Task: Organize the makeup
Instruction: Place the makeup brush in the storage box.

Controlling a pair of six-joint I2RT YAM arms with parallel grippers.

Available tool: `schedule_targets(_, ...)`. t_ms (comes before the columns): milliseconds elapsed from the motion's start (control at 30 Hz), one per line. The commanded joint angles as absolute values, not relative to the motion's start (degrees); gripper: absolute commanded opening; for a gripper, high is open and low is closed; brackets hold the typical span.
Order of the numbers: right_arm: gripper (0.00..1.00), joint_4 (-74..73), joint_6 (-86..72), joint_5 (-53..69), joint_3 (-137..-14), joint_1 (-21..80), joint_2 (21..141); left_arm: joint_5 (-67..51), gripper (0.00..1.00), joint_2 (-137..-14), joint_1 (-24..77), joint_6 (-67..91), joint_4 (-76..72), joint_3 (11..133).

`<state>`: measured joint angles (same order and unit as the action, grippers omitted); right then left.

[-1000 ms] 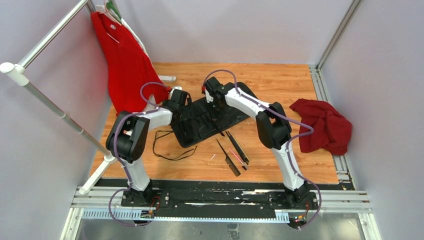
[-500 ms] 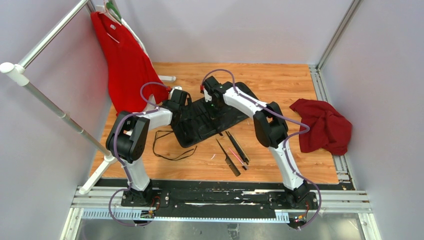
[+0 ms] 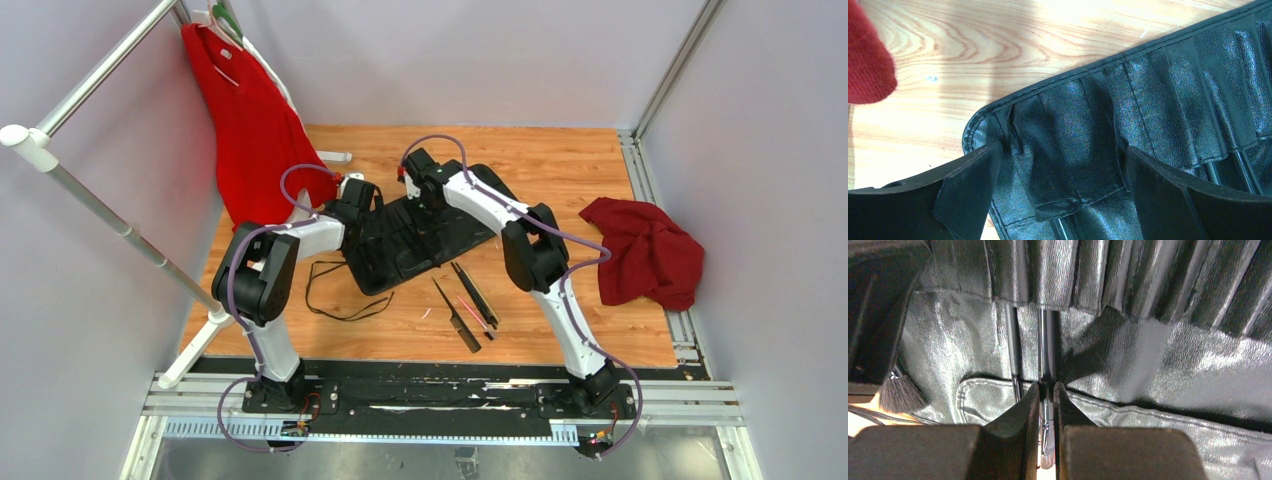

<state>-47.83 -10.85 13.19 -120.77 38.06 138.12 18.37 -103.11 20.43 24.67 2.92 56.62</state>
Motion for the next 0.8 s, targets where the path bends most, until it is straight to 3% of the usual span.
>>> schedule_targets(0,0.01,-47.48,-10.72,14.07,-124.09,37.11,140.87,17.01,0.98,-103.36,20.04,25.22,5.1,54.99)
schedule_targets(767,0.01,-36.82,-10.47,13.84,-124.83,36.47,143.21,17.05,0.98,-103.37,20.03,25.13,5.1,54.93)
